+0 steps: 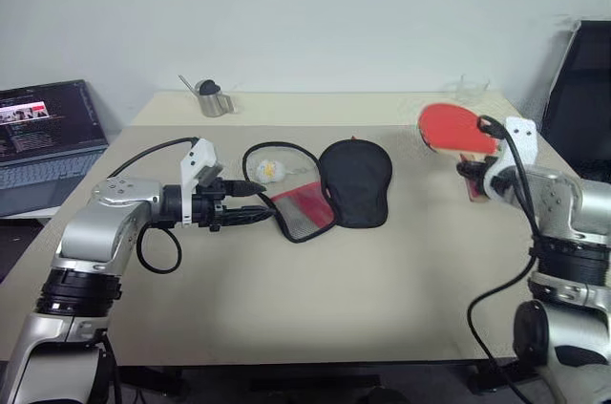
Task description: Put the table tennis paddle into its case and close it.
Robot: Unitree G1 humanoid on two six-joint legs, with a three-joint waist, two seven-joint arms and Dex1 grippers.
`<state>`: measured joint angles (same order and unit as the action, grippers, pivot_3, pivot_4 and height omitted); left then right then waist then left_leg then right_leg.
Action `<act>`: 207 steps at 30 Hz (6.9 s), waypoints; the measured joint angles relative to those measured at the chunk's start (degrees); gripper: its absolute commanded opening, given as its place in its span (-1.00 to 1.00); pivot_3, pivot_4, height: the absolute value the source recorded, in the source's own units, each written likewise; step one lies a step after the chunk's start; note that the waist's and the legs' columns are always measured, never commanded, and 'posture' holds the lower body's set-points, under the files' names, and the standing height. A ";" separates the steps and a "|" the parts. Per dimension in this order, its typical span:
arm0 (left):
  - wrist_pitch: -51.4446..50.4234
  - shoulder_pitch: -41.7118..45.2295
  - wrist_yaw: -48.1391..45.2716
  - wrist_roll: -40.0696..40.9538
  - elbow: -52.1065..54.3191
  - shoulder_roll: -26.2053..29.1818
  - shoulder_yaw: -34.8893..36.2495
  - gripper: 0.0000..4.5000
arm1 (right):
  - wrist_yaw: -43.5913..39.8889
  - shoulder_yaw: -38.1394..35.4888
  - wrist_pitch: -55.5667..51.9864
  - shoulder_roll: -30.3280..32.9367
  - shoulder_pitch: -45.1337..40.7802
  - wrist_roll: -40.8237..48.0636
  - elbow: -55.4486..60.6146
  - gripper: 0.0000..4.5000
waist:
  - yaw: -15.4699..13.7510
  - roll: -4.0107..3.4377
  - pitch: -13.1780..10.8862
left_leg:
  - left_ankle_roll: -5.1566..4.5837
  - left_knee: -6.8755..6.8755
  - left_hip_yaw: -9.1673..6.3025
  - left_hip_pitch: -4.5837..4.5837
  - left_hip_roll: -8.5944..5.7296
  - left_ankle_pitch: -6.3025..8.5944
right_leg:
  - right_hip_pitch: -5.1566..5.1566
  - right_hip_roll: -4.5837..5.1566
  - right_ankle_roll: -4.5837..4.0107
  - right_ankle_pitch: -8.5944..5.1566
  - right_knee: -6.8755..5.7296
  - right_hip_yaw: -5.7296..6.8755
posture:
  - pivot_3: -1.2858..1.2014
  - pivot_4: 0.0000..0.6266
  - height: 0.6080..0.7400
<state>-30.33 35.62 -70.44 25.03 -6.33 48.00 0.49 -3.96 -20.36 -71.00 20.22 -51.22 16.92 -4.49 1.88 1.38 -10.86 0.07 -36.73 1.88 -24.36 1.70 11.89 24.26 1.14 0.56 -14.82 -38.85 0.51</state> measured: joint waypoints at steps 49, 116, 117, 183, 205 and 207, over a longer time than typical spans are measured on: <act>-4.27 -7.12 6.23 1.21 8.32 0.91 3.21 0.38 | 25.42 5.86 21.89 -27.82 -10.77 -6.71 -31.25 -0.51 | 0.16 -0.01 -0.01 | 0.00 -0.12 -0.11 -0.29 0.04 0.00 | 0.25 0.03 -0.32 0.20 -0.08 0.10 | 0.03 -0.52 1.00; 8.32 5.38 15.02 -14.39 -24.04 -9.08 -1.18 0.38 | 0.50 15.11 8.62 -11.79 1.19 -2.34 2.06 0.98 | 0.09 0.04 0.02 | -0.01 -0.19 -0.10 -0.30 0.06 -0.01 | 0.26 0.02 -0.37 0.25 -0.13 0.13 | 0.03 -0.52 1.00; 8.32 4.81 14.74 -14.93 -23.39 -8.99 -1.60 0.38 | 0.52 15.47 8.63 -12.35 1.18 -2.37 1.84 0.98 | 0.07 0.04 0.02 | -0.01 -0.19 -0.11 -0.30 0.06 -0.01 | 0.26 0.02 -0.37 0.25 -0.13 0.13 | 0.03 -0.52 1.00; 0.46 -0.71 4.55 -7.07 -4.74 -2.84 0.78 0.38 | 7.07 16.34 2.89 -19.33 2.98 -9.01 -0.14 -0.47 | -0.02 0.04 0.02 | 0.00 -0.19 -0.12 -0.31 0.06 -0.01 | 0.26 0.01 -0.36 0.26 -0.12 0.12 | 0.03 -0.52 1.00; -0.65 -1.45 4.97 -7.04 -2.09 -4.33 -1.30 0.38 | 8.43 14.09 9.09 -24.69 -1.31 -9.10 -11.53 -0.48 | 0.93 0.04 0.02 | 0.00 -0.19 -0.10 -0.30 0.09 -0.01 | 0.30 0.00 -0.37 0.26 -0.14 0.09 | 0.03 -0.52 1.00; -0.78 -1.77 5.06 -7.04 -1.52 -4.53 -1.33 0.38 | 8.97 14.05 10.01 -25.18 -1.29 -9.17 -12.81 -0.48 | 0.97 0.04 0.02 | 0.00 -0.20 -0.10 -0.30 0.09 -0.01 | 0.30 0.00 -0.37 0.26 -0.15 0.09 | 0.03 -0.52 1.00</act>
<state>-31.12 33.85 -65.38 17.98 -7.85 43.47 -0.84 5.02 -6.31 -61.00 -4.96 -52.52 7.75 -17.30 2.84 1.42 -10.84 0.07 -36.93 1.78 -24.66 1.79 11.88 24.55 1.14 0.20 -14.56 -38.99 0.59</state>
